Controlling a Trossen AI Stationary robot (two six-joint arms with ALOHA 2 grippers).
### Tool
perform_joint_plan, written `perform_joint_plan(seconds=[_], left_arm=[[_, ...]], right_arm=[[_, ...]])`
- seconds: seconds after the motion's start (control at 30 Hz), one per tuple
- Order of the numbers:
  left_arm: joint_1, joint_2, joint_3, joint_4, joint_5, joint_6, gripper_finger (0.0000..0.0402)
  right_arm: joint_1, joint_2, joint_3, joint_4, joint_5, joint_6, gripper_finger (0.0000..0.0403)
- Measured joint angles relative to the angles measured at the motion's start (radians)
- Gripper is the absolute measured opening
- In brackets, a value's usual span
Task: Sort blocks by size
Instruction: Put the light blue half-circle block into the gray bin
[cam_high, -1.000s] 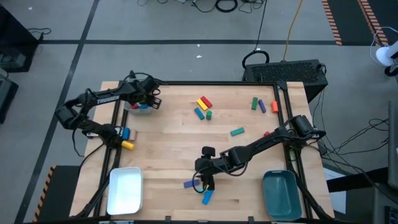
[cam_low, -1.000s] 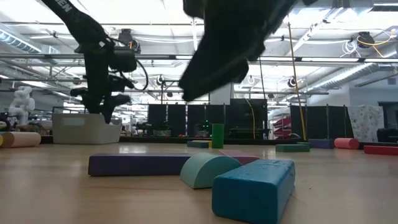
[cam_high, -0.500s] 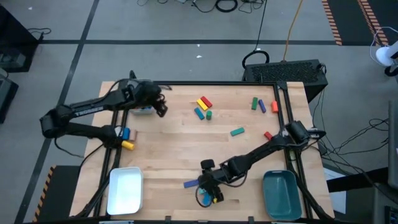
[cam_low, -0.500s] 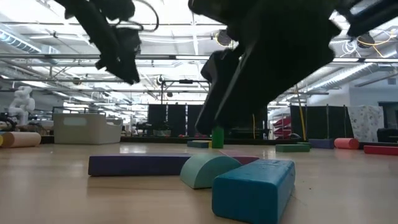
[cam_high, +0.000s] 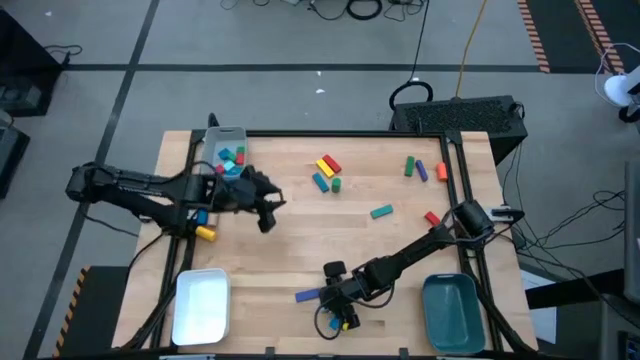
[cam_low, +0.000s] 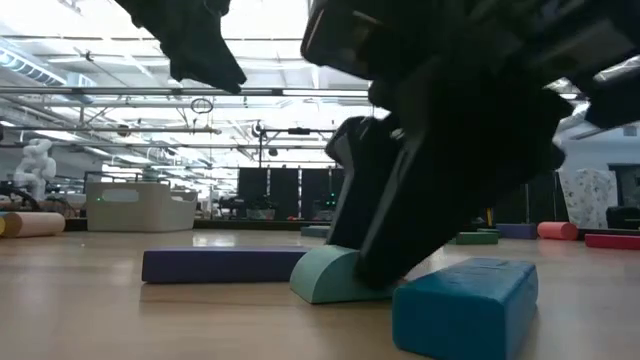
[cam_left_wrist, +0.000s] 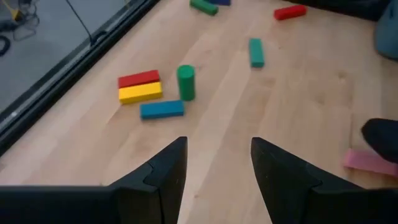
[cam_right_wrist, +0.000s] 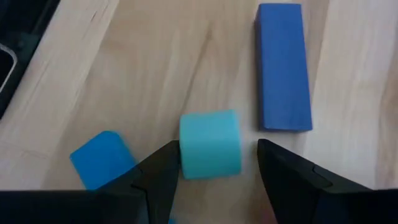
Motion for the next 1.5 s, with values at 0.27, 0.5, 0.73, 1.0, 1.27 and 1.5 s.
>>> perform_joint_plan(seconds=[0.27,0.5,0.73,1.0,1.27,1.5], left_arm=[[-0.155,0.057,0.0,0.005,-0.097,-0.072,0.018],[-0.238,0.164,-0.001,0.084,-0.118,-0.073,0.018],[-0.268,0.271,-0.001,0.148,-0.123,-0.073,0.018],[-0.294,0.348,-0.001,0.322,-0.116,-0.096,0.018],[-0.276,0.378,-0.001,0.409,-0.025,-0.425,0.018],[-0.25,0.378,-0.001,0.493,0.1,-0.524,0.018]], right_arm=[[0.0,0.004,0.0,-0.01,0.006,0.005,0.0186],[-0.001,0.004,0.0,-0.01,0.008,0.006,0.0122],[0.003,-0.005,0.0,-0.032,0.081,-0.006,0.0106],[0.015,-0.052,-0.002,-0.131,0.232,-0.001,0.0107],[0.054,-0.112,-0.002,-0.188,0.643,0.03,0.0112],[0.076,-0.179,-0.002,-0.239,0.859,0.075,0.0111]])
